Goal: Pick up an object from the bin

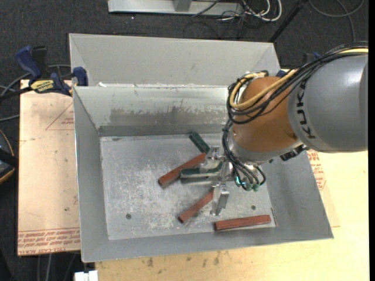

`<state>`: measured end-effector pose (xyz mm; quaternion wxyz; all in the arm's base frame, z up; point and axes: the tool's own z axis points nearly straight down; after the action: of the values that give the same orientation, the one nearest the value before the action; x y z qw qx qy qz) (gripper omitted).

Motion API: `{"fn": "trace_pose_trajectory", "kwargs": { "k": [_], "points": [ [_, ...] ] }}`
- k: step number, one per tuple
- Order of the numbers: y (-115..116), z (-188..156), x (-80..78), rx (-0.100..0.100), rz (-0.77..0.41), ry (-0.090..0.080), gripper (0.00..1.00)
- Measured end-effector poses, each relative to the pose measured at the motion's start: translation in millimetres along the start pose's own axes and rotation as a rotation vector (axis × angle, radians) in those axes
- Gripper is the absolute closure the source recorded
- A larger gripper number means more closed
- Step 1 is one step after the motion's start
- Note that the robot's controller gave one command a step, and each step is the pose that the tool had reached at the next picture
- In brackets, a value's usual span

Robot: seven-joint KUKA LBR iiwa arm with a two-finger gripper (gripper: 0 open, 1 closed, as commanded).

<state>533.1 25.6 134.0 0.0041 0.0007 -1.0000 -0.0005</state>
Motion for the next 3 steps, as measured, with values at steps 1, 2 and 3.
{"fn": "trace_pose_trajectory", "kwargs": {
  "k": [1, 2, 3],
  "points": [
    [0, -4, -2.0, 0.0, 0.001, -0.008, 0.0],
    [13, 59, 3.2, 0.0, -0.34, -0.028, 1.0],
    [13, 59, 3.2, 0.0, -0.34, -0.028, 1.0]
  ]
}}
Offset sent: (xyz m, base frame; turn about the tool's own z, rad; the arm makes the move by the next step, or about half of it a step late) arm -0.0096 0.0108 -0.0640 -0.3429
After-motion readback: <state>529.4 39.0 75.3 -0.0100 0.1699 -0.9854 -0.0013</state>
